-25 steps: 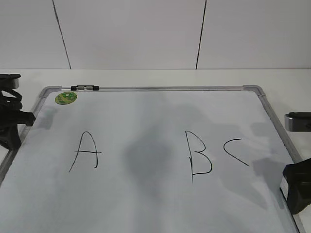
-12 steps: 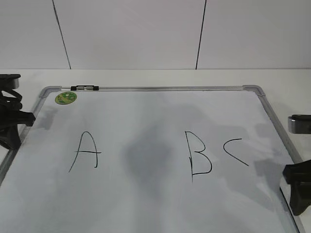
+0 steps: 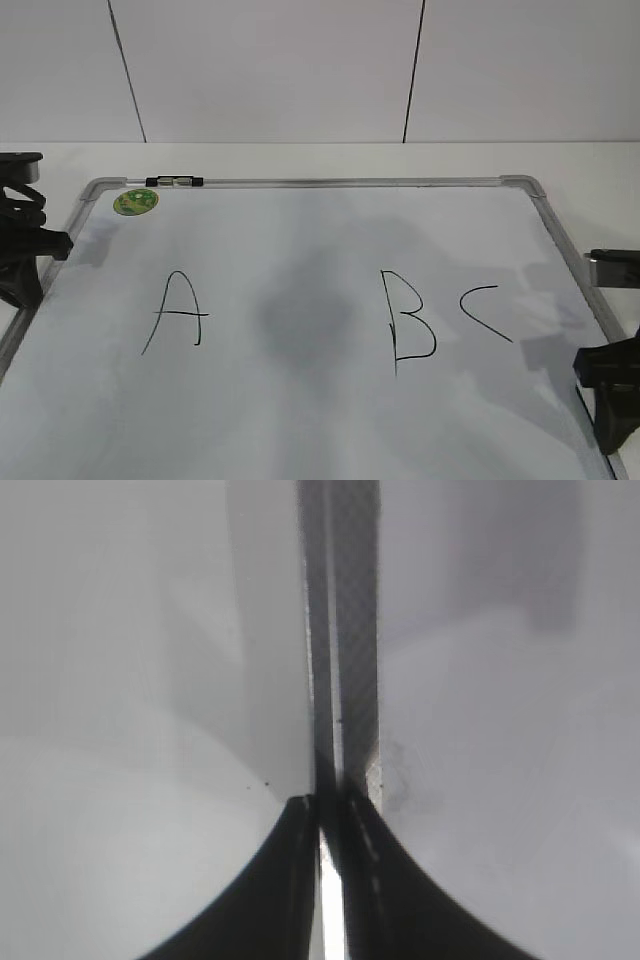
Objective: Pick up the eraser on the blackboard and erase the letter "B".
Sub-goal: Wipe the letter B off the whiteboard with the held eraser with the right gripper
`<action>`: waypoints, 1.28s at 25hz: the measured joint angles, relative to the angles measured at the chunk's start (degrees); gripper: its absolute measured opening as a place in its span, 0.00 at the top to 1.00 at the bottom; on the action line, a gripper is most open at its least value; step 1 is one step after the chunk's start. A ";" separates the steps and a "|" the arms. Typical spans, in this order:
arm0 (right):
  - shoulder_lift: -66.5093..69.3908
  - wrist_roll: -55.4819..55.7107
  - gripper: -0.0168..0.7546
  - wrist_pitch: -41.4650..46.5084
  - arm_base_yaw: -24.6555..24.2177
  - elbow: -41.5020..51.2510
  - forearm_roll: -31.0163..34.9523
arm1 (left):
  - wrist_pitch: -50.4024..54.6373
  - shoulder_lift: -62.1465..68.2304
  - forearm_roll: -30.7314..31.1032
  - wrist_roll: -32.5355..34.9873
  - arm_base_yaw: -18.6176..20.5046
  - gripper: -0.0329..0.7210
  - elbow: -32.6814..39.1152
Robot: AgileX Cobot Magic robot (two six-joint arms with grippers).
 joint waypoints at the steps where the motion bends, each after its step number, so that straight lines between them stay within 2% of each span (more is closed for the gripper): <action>1: 0.00 0.00 0.21 0.00 0.00 0.00 0.00 | 0.00 0.00 0.00 0.00 0.00 0.89 0.00; 9: 0.00 0.00 0.29 -0.11 0.00 -0.09 0.00 | 0.00 0.00 0.00 0.00 0.00 0.88 0.00; 21: 0.00 0.00 0.30 0.21 0.00 -0.50 0.97 | 0.00 0.00 0.00 0.00 0.00 0.88 0.00; 29: -2.26 0.12 0.30 3.67 0.00 -7.46 2.16 | 0.00 0.00 0.00 0.00 0.00 0.87 0.00; 32: -2.26 -0.50 0.30 6.43 0.00 -10.98 4.79 | 0.14 0.00 0.00 0.00 0.00 0.87 0.00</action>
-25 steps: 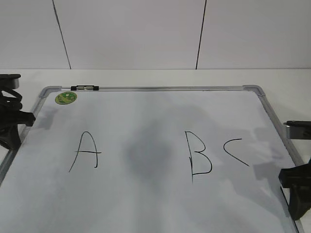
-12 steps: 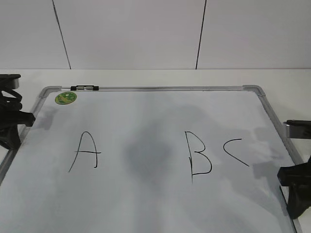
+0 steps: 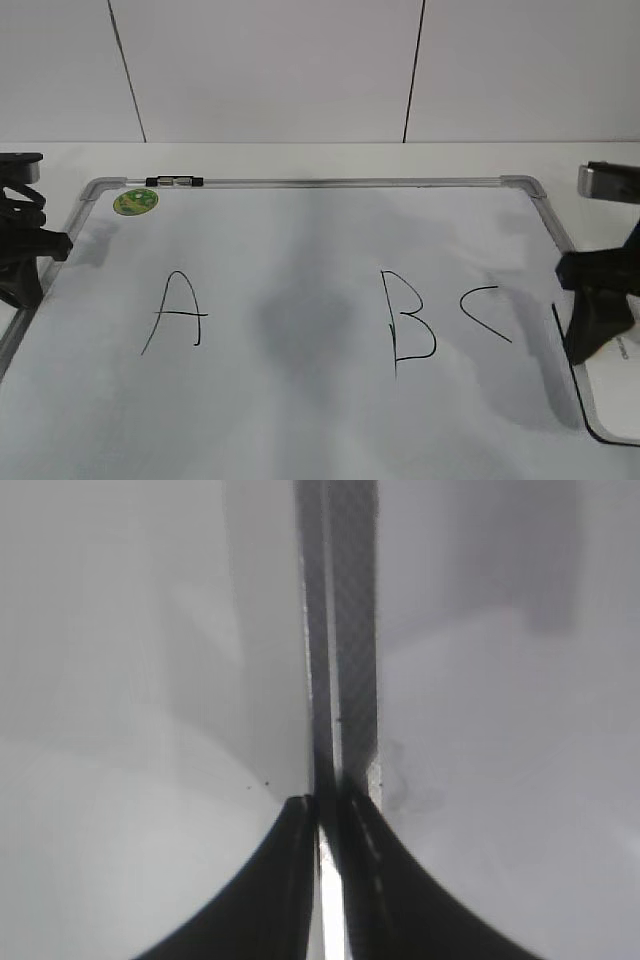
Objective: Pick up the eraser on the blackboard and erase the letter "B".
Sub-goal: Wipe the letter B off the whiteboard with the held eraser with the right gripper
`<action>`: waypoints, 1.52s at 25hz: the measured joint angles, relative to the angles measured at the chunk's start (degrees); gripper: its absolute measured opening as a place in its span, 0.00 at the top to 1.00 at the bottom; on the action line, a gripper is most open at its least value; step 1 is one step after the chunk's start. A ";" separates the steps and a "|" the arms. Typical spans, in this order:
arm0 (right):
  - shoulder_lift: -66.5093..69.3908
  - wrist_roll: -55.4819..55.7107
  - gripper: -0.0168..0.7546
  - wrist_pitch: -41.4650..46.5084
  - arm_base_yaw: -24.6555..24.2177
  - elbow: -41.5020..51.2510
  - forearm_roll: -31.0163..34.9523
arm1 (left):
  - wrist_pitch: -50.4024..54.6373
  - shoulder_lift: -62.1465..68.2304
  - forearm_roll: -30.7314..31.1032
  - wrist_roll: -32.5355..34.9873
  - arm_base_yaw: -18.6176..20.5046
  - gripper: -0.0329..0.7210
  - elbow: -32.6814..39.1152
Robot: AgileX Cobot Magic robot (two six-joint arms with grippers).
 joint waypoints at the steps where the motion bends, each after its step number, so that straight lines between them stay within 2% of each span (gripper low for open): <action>1: 0.14 -0.10 0.30 0.93 0.12 -1.62 0.99 | 0.00 0.00 0.00 0.00 0.00 0.87 0.00; 5: 3.44 -0.47 0.30 1.97 3.08 -9.50 1.96 | 0.00 0.00 0.00 0.00 0.00 0.86 0.00; 9: 8.47 0.04 0.30 1.97 8.73 -16.78 2.17 | 0.55 0.00 0.00 0.00 0.00 0.86 0.00; 17: 21.05 1.36 0.30 2.00 15.43 -24.43 2.50 | 1.81 0.00 0.00 0.00 0.00 0.86 0.00; 27: 29.58 1.57 0.30 4.27 16.38 -27.85 2.54 | 2.15 0.00 0.00 0.00 0.00 0.85 0.00; 32: 32.55 2.16 0.31 8.64 16.38 -32.63 1.60 | 2.69 0.00 0.00 0.00 0.00 0.85 0.00; 38: 36.63 3.04 0.31 9.18 16.47 -40.53 -1.08 | 3.11 0.00 0.00 0.00 0.00 0.85 0.00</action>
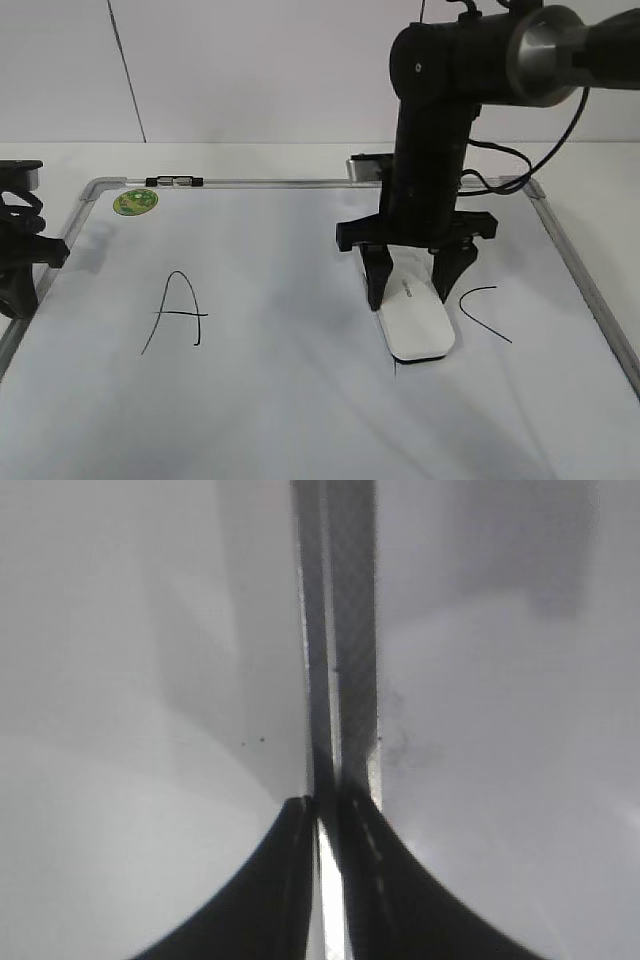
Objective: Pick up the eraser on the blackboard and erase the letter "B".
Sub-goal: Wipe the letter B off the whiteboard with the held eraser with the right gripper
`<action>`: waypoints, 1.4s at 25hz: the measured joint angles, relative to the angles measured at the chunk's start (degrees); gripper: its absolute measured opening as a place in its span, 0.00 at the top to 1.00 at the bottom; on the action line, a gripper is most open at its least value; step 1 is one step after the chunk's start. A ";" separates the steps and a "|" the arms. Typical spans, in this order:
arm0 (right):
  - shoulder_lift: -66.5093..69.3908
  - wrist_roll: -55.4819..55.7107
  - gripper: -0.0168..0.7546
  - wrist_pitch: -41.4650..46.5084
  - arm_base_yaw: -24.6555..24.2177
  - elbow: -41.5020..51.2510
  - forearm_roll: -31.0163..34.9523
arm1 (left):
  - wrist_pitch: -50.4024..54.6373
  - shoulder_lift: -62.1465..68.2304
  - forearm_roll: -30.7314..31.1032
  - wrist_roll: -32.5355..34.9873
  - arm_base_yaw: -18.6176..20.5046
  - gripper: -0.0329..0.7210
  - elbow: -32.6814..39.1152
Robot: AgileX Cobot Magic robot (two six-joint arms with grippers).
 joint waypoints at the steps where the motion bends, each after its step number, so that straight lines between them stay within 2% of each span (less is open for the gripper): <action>1: 0.75 0.09 0.31 0.00 0.00 -1.45 -0.48 | -0.05 0.00 0.00 0.00 0.00 0.85 0.00; 10: 5.89 0.80 0.31 -0.25 0.21 -12.38 -5.90 | 0.03 0.00 0.00 0.00 0.00 0.85 0.00; 21: 6.25 0.80 0.31 -1.21 0.44 -12.70 -5.90 | 0.17 0.00 0.00 0.00 0.00 0.85 0.00; 27: 1.76 0.80 0.31 -7.21 0.51 -4.36 -5.90 | 0.22 0.00 0.00 0.00 0.00 0.85 0.00; 35: -5.49 0.80 0.31 -8.24 3.49 8.57 -6.62 | 0.22 0.00 0.00 0.00 0.00 0.85 0.00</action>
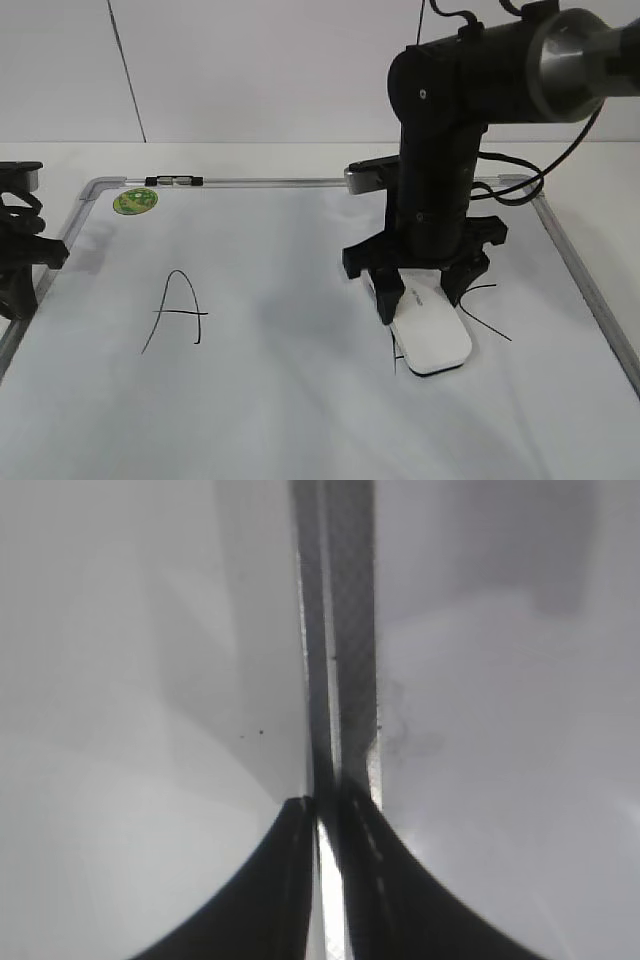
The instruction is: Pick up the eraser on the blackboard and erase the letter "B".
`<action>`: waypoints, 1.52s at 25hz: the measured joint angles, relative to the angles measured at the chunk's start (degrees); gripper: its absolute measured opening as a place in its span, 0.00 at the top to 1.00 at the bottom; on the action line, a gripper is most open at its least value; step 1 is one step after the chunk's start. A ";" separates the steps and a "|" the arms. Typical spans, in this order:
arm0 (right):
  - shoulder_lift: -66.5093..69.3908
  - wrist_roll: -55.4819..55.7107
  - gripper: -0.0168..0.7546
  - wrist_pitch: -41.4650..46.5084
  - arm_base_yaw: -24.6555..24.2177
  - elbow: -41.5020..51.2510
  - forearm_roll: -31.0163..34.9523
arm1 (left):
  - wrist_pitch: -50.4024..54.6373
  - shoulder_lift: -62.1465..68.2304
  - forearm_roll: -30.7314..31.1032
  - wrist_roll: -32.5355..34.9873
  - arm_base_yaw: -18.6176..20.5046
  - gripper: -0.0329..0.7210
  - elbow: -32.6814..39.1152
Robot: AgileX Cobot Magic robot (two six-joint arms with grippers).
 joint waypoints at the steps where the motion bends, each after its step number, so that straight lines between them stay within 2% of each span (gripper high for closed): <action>1: -0.92 0.00 0.31 -0.10 0.71 1.63 -0.09 | 0.00 0.00 0.00 0.00 0.00 0.85 0.00; 7: -5.32 0.00 0.31 -0.97 7.03 10.27 0.71 | 0.08 0.00 0.00 0.00 0.00 0.85 0.00; 13: -5.91 0.00 0.31 0.26 14.44 11.50 0.71 | 0.22 0.00 0.00 0.00 0.00 0.84 0.00; 19: -5.91 0.00 0.31 0.51 15.11 11.50 0.71 | 0.36 0.00 0.00 0.00 0.00 0.84 0.00; 23: -5.91 -0.24 0.31 0.40 12.91 11.62 1.79 | 0.36 0.00 0.00 0.00 0.00 0.82 0.00; 28: -5.91 -0.28 0.31 0.18 6.68 11.72 5.92 | 0.36 0.00 0.00 0.00 0.00 0.83 0.00; 33: -5.77 -0.28 0.31 0.18 0.22 10.68 3.98 | 0.36 0.00 0.00 0.00 0.00 0.83 0.00; 38: -4.90 -0.28 0.31 0.75 -1.16 8.52 2.97 | 0.56 0.00 0.00 0.00 0.00 0.83 0.00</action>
